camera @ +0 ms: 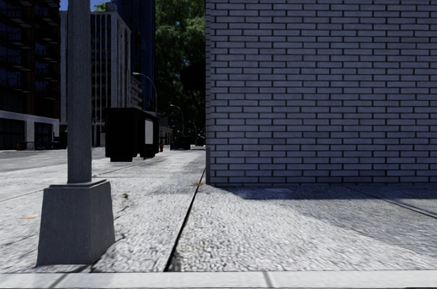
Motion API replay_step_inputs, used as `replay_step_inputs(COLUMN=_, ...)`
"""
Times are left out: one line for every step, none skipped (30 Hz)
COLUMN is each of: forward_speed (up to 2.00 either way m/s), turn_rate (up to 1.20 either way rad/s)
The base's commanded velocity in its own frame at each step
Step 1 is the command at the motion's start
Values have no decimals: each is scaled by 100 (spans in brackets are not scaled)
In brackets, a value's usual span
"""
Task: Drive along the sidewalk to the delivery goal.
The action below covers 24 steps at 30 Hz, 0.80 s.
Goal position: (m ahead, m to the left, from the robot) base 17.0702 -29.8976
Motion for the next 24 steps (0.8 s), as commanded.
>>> replay_step_inputs(forward_speed=82, turn_rate=-51)
replay_step_inputs(forward_speed=82, turn_rate=-51)
replay_step_inputs(forward_speed=82, turn_rate=-51)
replay_step_inputs(forward_speed=82, turn_rate=-51)
replay_step_inputs(forward_speed=82, turn_rate=-51)
replay_step_inputs(forward_speed=82, turn_rate=-51)
replay_step_inputs(forward_speed=82, turn_rate=-51)
replay_step_inputs(forward_speed=82, turn_rate=-51)
replay_step_inputs(forward_speed=82, turn_rate=-56)
replay_step_inputs(forward_speed=82, turn_rate=-58)
replay_step_inputs(forward_speed=82, turn_rate=-58)
replay_step_inputs(forward_speed=82, turn_rate=-58)
replay_step_inputs(forward_speed=82, turn_rate=-58)
replay_step_inputs(forward_speed=82, turn_rate=-58)
replay_step_inputs(forward_speed=82, turn_rate=-58)
replay_step_inputs(forward_speed=84, turn_rate=-58)
replay_step_inputs(forward_speed=90, turn_rate=-58)
replay_step_inputs(forward_speed=102, turn_rate=-58)
replay_step_inputs(forward_speed=102, turn_rate=-58)
replay_step_inputs(forward_speed=115, turn_rate=-58)
replay_step_inputs(forward_speed=123, turn_rate=-58)
replay_step_inputs(forward_speed=127, turn_rate=-58)
replay_step_inputs(forward_speed=127, turn_rate=-58)
replay_step_inputs(forward_speed=128, turn_rate=-58)
